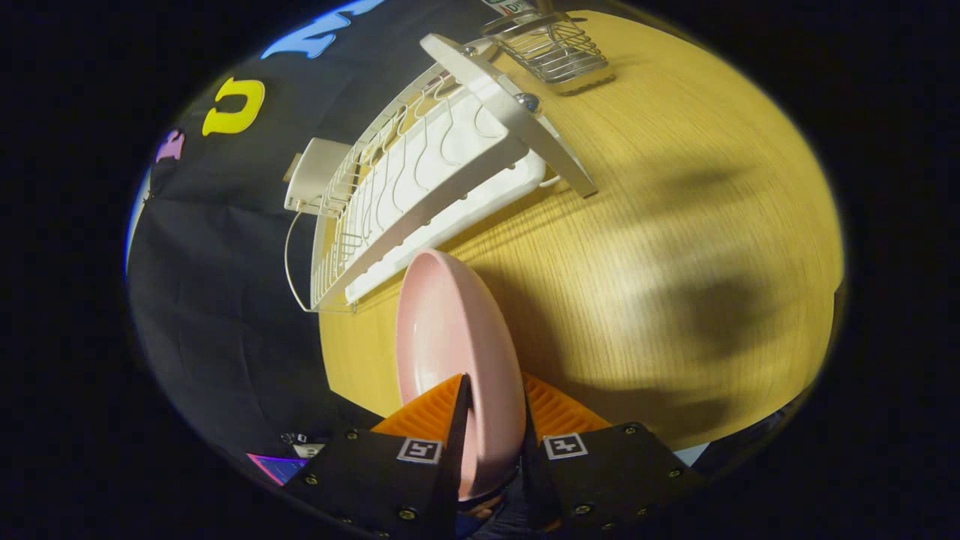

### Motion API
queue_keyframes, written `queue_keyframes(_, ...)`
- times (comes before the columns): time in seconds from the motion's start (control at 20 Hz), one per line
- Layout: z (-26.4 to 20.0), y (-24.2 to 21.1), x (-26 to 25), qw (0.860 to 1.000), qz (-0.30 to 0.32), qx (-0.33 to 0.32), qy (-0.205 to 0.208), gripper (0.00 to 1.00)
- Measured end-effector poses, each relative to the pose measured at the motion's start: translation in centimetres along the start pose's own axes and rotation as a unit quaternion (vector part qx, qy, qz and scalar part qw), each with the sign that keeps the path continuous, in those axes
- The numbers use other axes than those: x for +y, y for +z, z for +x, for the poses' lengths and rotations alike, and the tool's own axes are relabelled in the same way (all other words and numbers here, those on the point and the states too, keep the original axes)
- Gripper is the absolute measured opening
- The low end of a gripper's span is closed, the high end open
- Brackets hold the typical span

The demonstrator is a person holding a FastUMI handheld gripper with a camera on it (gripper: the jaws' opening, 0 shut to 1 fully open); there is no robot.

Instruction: Take the plate from the dish rack, then take the spoon from the basket and place it into the plate.

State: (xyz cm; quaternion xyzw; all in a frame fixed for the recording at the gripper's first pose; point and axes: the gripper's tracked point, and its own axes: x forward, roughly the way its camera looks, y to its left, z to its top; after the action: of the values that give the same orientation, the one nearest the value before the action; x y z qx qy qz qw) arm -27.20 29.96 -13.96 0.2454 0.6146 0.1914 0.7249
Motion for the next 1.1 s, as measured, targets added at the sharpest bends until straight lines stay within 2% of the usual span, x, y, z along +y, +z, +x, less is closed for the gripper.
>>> queue_keyframes(0.1,0.0,-0.1,-0.4,1.0,-0.002,0.002,-0.014,0.38)
queue_keyframes(0.25,-0.3,0.5,-1.4,0.999,-0.008,-0.007,-0.032,0.56)
queue_keyframes(0.45,-1.8,1.7,-2.5,0.999,0.002,-0.027,-0.037,0.56)
queue_keyframes(0.75,-6.2,5.4,-4.3,0.992,-0.018,-0.107,-0.057,0.56)
queue_keyframes(0.95,-10.1,9.6,-5.0,0.974,-0.043,-0.204,-0.091,0.56)
queue_keyframes(1.1,-13.6,13.2,-5.0,0.945,-0.092,-0.291,-0.119,0.56)
